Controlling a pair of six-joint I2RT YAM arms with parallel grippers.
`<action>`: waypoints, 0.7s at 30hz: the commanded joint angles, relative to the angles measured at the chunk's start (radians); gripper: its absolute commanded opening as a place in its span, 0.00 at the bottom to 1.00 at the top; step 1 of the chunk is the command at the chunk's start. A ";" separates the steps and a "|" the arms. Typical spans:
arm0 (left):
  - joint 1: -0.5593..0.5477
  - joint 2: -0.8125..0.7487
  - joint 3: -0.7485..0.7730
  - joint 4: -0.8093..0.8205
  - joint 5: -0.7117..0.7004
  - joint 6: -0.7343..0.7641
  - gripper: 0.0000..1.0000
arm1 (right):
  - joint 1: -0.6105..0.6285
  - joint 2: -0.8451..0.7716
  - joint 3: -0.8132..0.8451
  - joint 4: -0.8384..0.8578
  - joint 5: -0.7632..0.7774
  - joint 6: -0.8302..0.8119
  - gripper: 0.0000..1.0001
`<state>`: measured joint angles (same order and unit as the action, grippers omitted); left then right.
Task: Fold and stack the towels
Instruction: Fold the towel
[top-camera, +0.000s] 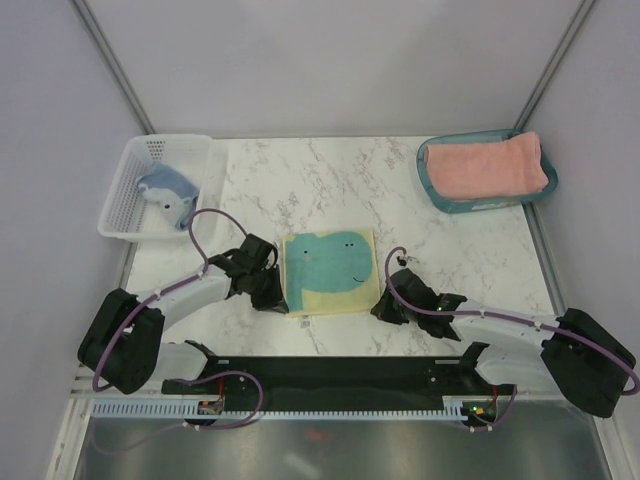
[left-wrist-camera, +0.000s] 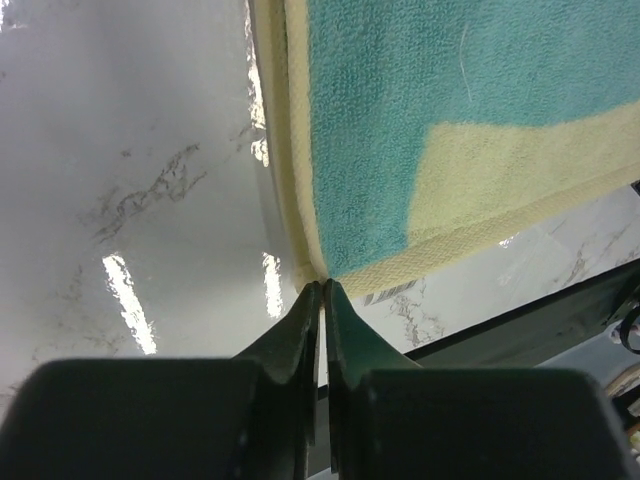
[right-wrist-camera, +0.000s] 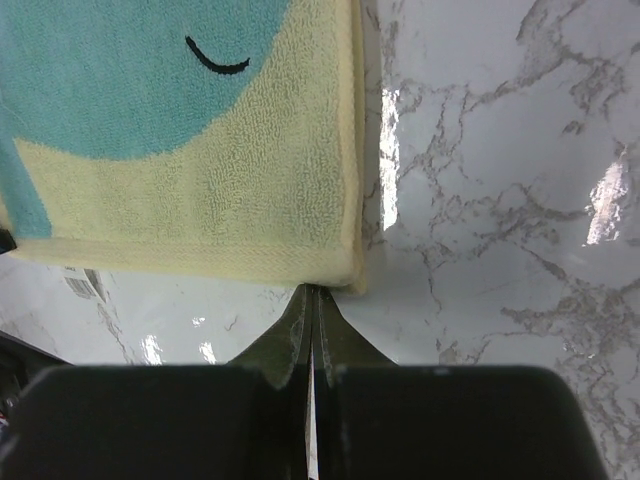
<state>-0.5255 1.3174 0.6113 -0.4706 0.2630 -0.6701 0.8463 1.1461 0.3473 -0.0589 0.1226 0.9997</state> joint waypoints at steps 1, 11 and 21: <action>-0.005 -0.001 0.031 -0.019 0.007 0.017 0.06 | 0.007 -0.017 -0.014 -0.055 0.045 0.005 0.00; -0.005 -0.041 -0.004 -0.028 -0.017 0.009 0.02 | 0.008 -0.029 -0.018 -0.071 0.064 0.016 0.00; -0.033 -0.052 0.005 -0.077 -0.088 -0.019 0.02 | 0.008 -0.022 -0.014 -0.088 0.081 0.019 0.00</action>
<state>-0.5419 1.2667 0.6102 -0.5213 0.2096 -0.6670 0.8494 1.1213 0.3466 -0.0998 0.1600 1.0107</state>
